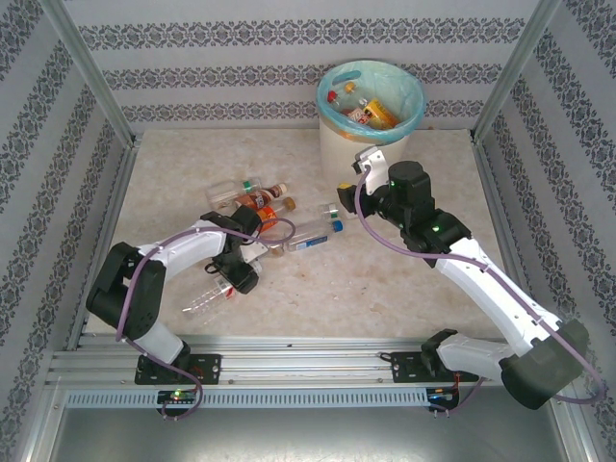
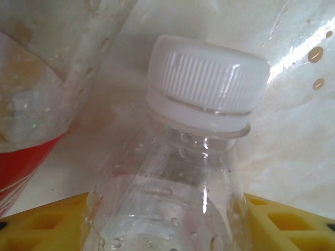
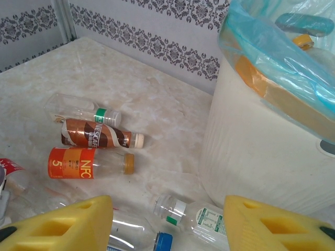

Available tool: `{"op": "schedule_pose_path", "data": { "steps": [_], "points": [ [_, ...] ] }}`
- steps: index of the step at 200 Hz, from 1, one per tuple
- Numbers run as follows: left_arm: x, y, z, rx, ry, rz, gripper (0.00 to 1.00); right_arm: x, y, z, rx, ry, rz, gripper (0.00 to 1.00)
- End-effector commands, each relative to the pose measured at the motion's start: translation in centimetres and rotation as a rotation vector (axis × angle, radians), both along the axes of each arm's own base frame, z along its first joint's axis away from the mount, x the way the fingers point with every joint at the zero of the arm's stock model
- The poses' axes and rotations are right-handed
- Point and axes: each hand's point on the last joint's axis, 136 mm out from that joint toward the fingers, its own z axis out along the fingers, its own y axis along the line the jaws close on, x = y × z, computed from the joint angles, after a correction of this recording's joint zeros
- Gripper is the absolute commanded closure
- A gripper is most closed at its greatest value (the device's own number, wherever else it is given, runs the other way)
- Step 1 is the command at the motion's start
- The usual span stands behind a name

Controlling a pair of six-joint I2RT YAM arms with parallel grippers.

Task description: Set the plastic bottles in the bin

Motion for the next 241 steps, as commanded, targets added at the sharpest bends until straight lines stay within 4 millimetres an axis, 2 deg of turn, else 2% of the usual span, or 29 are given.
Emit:
{"op": "schedule_pose_path", "data": {
  "steps": [1,20,39,55,79,100,124,137,164,187,221,241],
  "points": [
    [0.3,-0.6,0.6,-0.034,0.009,-0.008,0.40,0.3,-0.5,1.5,0.006,-0.040,-0.024,0.41],
    [0.3,-1.0,2.6,-0.062,0.000,0.004,0.42,0.0,-0.4,1.9,0.009,-0.047,-0.018,0.41],
    [0.2,-2.3,6.2,-0.153,-0.023,0.014,0.42,-0.2,-0.3,2.7,0.017,-0.063,-0.013,0.42],
    [0.1,-4.2,10.9,-0.301,-0.088,0.010,0.42,-0.5,-0.1,3.6,0.029,-0.078,-0.004,0.42],
    [0.5,-6.8,19.6,-0.564,-0.290,-0.001,0.40,-1.5,0.7,5.8,0.089,-0.123,0.039,0.41],
    [1.3,-8.2,26.7,-0.757,-0.478,0.005,0.40,-2.7,2.1,7.7,0.184,-0.158,0.120,0.41],
    [1.9,-9.7,32.9,-0.977,-0.636,-0.001,0.39,-4.9,4.8,9.6,0.281,-0.177,0.296,0.41],
    [1.7,-10.5,35.6,-1.100,-0.695,-0.025,0.39,-6.9,6.7,10.1,0.304,-0.174,0.443,0.38],
    [0.8,-11.8,39.5,-1.297,-0.734,-0.095,0.38,-11.4,10.0,10.5,0.349,-0.167,0.731,0.34],
    [-0.9,-12.6,41.5,-1.415,-0.729,-0.206,0.37,-14.2,11.7,10.1,0.339,-0.163,0.877,0.30],
    [-2.7,-12.8,43.0,-1.498,-0.734,-0.302,0.38,-16.3,13.4,9.4,0.315,-0.145,1.001,0.24],
    [-3.5,-12.8,43.5,-1.540,-0.717,-0.335,0.39,-16.2,14.3,9.1,0.311,-0.127,1.017,0.23]
  ]
}}
